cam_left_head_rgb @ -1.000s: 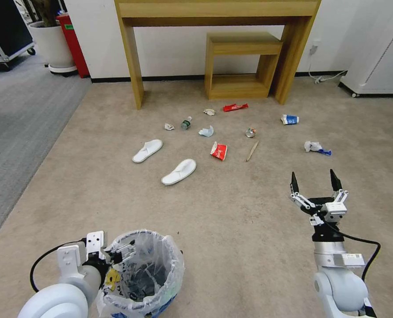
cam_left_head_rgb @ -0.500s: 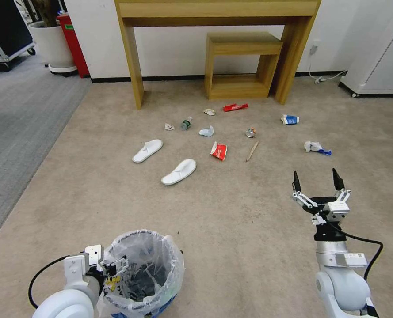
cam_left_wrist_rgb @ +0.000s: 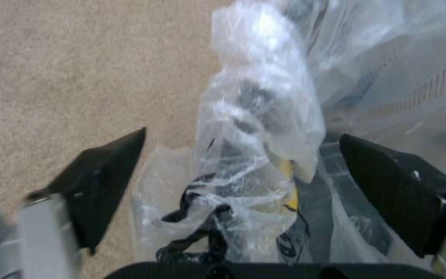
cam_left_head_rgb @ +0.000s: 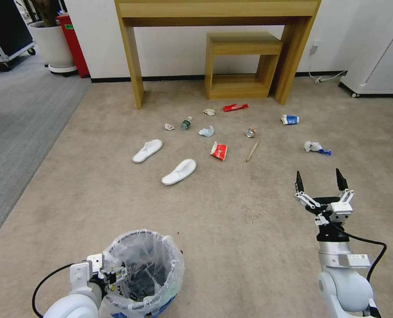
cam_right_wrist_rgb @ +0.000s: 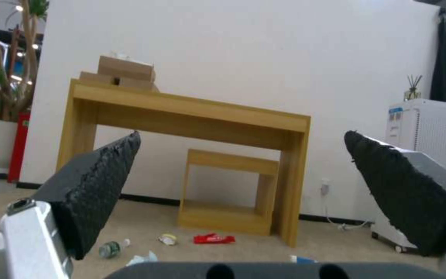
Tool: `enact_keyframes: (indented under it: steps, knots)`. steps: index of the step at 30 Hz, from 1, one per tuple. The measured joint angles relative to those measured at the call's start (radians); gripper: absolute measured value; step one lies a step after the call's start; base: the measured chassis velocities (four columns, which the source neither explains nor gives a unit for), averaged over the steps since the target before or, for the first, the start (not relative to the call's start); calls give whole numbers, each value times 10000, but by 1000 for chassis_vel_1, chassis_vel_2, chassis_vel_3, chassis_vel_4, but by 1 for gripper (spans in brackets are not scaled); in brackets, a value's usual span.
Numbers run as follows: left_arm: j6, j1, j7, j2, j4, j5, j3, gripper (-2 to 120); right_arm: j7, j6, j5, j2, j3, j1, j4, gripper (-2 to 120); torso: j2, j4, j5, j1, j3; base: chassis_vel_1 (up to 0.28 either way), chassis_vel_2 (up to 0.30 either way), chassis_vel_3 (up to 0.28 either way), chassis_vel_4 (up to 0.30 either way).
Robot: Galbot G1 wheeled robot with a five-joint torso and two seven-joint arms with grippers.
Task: Pick up the trash bin and place the garbage on the floor into it.
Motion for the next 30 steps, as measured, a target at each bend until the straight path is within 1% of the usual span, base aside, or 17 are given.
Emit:
enact_keyframes:
  steps: [1,2,4,6,7,10,11,13,14,18,19,22,23,24,26,30]
  knots:
    - [0,-11,-3,-1,75,4,38,85,1,4,-1,5,-1,7,-2,100,0,0,0,0,0,0,0,0,0]
    - [0,-11,-3,-1,75,4,38,85,1,4,-1,5,-1,7,-2,100,0,0,0,0,0,0,0,0,0]
    - [-29,-13,-25,15,169,77,114,75,15,6,-2,2,-1,21,6,100,0,0,4,0,0,0,0,0,0]
    - [-40,-12,-26,15,187,85,142,74,22,7,1,-3,2,25,15,100,0,0,5,0,0,0,0,0,0]
    - [-52,-16,-26,16,204,87,185,68,28,7,10,-12,10,36,35,100,1,0,4,-1,-1,0,0,0,0]
    - [-76,-54,-33,71,211,118,327,53,49,-3,65,-33,36,68,76,100,1,0,4,0,-1,0,0,0,0]
    - [-76,-54,-33,71,211,118,327,53,49,-3,65,-33,36,68,76,100,1,0,4,0,-1,0,0,0,0]
    - [-76,-43,-38,107,139,120,383,43,66,-23,89,-29,45,76,109,100,0,0,1,0,0,0,0,0,0]
    - [-76,-43,-38,107,139,120,383,43,66,-23,89,-29,45,76,109,100,0,0,1,0,0,0,0,0,0]
    - [-151,41,4,140,70,147,384,23,87,-71,125,-9,44,97,153,100,0,0,-1,0,0,0,0,0,0]
    - [-151,41,4,140,70,147,384,23,87,-71,125,-9,44,97,153,100,0,0,-1,0,0,0,0,0,0]
    - [-309,71,43,86,26,140,372,11,90,-116,152,14,12,129,169,100,1,1,3,0,0,0,0,0,0]
    - [-309,71,43,86,26,140,372,11,90,-116,152,14,12,129,169,100,1,1,3,0,0,0,0,0,0]
    - [-357,58,78,36,11,122,373,7,90,-133,153,33,-10,133,169,100,1,3,1,0,0,0,0,0,0]
    - [-381,6,84,-31,-29,45,350,3,90,-143,147,82,-58,138,165,100,1,2,-5,0,0,0,0,0,0]
    - [-332,-34,-35,-54,-114,-91,241,0,93,-144,114,133,-90,136,145,100,0,-1,-10,0,1,0,0,0,0]
